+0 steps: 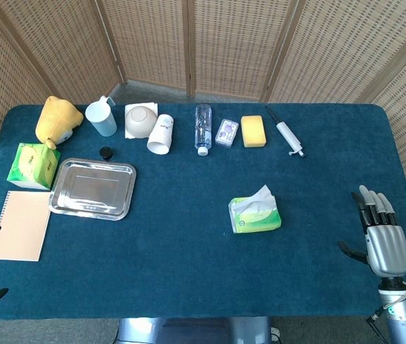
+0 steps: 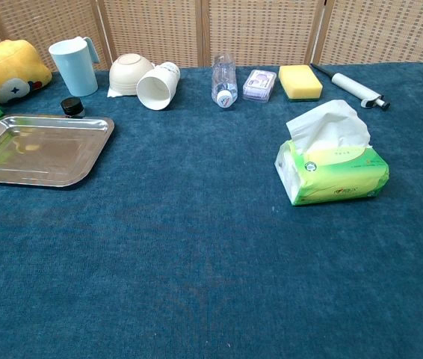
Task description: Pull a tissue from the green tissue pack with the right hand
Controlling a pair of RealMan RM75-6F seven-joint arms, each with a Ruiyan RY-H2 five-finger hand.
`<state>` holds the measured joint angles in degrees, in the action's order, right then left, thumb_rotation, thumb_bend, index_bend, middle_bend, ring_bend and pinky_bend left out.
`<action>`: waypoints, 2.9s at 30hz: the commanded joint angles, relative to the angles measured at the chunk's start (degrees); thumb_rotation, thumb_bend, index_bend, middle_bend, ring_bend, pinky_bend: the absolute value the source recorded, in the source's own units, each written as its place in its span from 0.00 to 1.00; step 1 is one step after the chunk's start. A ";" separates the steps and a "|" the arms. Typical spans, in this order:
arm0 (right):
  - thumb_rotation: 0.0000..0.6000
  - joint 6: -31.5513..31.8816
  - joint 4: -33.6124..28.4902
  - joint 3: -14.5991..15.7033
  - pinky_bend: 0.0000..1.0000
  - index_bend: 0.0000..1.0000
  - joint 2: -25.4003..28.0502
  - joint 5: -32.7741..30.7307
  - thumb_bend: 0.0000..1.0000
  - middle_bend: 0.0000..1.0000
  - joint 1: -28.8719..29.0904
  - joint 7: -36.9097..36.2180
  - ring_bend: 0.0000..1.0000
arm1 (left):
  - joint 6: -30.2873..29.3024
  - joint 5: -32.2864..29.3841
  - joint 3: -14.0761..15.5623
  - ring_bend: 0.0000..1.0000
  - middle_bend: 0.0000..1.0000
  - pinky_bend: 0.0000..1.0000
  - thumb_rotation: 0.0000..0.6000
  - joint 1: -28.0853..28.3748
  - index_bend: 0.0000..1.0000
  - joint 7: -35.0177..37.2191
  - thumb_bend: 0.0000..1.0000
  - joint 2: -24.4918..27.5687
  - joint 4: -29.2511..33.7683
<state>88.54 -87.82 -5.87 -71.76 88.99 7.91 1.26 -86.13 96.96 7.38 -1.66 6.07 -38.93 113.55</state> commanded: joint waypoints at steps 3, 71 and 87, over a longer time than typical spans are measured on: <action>1.00 -0.70 0.02 0.01 0.06 0.00 0.04 0.13 0.00 0.00 0.44 -0.05 0.00 | -0.08 0.01 -0.03 0.00 0.00 0.00 1.00 -0.01 0.00 -0.02 0.00 0.01 0.09; 1.00 -14.65 -1.29 -7.45 0.72 0.80 -6.19 0.20 0.54 0.83 23.80 -8.04 0.66 | 8.55 -8.28 -1.84 0.00 0.00 0.00 1.00 4.02 0.00 -1.92 0.00 -0.68 1.42; 1.00 -12.27 -11.19 -5.81 0.72 0.80 -1.03 5.00 0.55 0.83 23.03 -4.29 0.65 | 9.87 -8.96 -1.80 0.00 0.00 0.00 1.00 4.60 0.00 -2.77 0.00 -0.83 1.64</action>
<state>77.58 -100.01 -11.85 -72.31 95.13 30.42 -3.99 -76.27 88.00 5.57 2.93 3.29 -39.77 115.19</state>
